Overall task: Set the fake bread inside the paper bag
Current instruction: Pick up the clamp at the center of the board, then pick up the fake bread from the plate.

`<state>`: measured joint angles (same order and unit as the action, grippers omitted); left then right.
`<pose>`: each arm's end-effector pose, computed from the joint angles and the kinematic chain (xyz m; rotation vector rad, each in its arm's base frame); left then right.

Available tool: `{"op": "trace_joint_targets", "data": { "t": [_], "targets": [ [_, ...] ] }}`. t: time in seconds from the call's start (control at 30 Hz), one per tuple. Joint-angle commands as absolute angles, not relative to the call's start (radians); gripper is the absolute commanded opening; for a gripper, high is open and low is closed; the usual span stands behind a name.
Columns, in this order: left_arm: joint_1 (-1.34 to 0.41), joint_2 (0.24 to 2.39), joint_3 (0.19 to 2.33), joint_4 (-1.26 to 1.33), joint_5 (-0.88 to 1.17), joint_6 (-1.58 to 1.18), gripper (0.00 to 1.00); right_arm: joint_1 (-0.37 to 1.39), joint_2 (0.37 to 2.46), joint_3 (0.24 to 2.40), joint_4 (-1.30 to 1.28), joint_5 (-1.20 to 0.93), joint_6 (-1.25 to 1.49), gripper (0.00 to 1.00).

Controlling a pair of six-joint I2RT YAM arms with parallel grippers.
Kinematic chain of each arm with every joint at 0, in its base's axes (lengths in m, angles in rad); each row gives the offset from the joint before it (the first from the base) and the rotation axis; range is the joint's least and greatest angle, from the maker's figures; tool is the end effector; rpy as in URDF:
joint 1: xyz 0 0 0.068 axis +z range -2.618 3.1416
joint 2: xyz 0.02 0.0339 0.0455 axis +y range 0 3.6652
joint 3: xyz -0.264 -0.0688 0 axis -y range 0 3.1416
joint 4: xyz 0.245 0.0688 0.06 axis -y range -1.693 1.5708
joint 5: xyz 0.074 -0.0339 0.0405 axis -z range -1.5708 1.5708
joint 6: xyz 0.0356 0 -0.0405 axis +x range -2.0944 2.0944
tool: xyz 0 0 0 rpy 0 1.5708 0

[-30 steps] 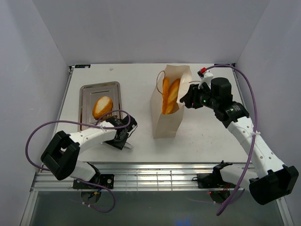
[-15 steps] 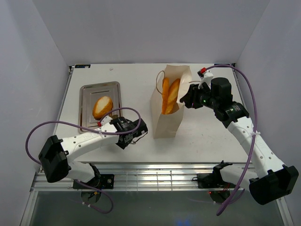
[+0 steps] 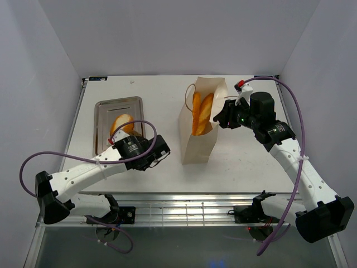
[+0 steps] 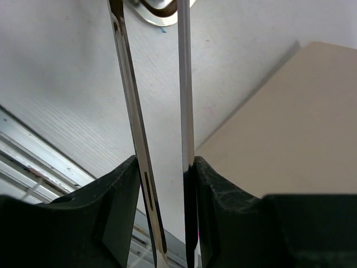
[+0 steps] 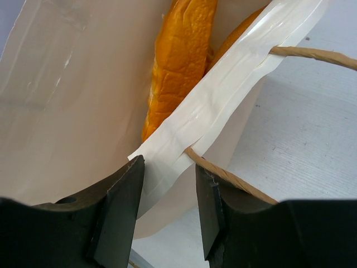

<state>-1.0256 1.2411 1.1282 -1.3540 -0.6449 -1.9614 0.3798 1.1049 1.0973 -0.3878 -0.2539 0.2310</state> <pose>0.1196 -0.1559 0.2934 -1.1618 2.2032 -0.0649 0.2260 0.0999 0.3657 -0.3187 1.9845 0.6450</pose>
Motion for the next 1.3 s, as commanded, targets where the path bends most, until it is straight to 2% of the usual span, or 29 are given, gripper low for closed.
{"op": "trace_joint_targets", "data": {
  "t": [0.0,0.43,0.93,1.27],
  "targets": [
    [-1.032,1.171,1.223,-1.368,-0.706,-1.878,0.52,0.379,1.104,1.086,-0.405,-0.259,0.213,0.48],
    [-1.032,0.93,1.048,-1.252,-0.709,-1.856,0.53,0.379,1.101,1.089,-0.408,-0.261,0.213,0.48],
    [-1.032,0.902,0.92,-1.241,-0.595,-1.931,0.57,0.379,1.1,1.072,-0.4,-0.262,0.218,0.48],
    [-1.032,0.908,0.943,-1.135,-0.601,-1.824,0.56,0.379,1.098,1.063,-0.393,-0.27,0.219,0.48]
  ]
}}
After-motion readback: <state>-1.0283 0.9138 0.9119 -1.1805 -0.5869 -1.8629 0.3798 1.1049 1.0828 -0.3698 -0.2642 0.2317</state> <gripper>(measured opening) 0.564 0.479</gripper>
